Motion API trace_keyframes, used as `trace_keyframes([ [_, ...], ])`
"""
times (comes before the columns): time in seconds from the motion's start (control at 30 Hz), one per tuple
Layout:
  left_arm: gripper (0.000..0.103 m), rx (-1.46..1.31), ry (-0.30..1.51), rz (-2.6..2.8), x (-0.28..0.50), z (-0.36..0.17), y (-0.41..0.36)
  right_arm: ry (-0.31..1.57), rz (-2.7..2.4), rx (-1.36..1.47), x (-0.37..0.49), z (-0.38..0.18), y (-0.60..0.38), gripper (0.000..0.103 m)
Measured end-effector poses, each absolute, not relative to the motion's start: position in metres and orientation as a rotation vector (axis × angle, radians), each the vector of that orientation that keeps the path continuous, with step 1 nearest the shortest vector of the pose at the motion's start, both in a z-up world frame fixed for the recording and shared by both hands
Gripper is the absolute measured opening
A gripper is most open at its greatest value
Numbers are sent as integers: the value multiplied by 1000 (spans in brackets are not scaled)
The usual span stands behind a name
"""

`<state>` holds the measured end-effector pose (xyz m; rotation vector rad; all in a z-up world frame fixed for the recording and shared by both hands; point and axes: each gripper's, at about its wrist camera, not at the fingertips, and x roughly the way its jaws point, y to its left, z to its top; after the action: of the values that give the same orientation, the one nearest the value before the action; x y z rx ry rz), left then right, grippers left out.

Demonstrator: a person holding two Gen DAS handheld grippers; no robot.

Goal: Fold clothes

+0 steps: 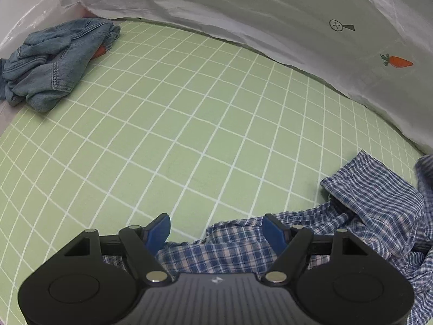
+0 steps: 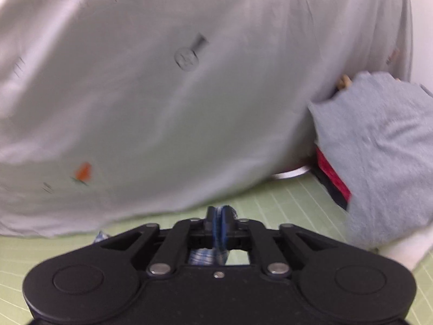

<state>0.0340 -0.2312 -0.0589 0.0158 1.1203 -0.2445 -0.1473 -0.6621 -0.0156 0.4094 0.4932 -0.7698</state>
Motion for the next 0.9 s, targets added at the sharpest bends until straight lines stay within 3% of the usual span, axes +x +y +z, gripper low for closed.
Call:
trace_keyframes([
  [0.03, 75, 28, 1111, -247, 33, -57, -232, 515, -793, 423, -149, -25, -662, 30],
  [0.07, 76, 36, 1113, -248, 31, -57, -231, 534, -813, 436, -153, -33, -660, 48],
  [0.17, 76, 47, 1128, -254, 24, -57, -225, 545, -835, 492, -181, -44, -638, 53],
  [0.3, 76, 52, 1124, -260, 10, -51, -213, 559, -865, 567, -219, -57, -608, 79],
  [0.9, 82, 36, 1113, -250, -51, -29, -105, 740, -680, 690, -239, -95, -456, 86],
])
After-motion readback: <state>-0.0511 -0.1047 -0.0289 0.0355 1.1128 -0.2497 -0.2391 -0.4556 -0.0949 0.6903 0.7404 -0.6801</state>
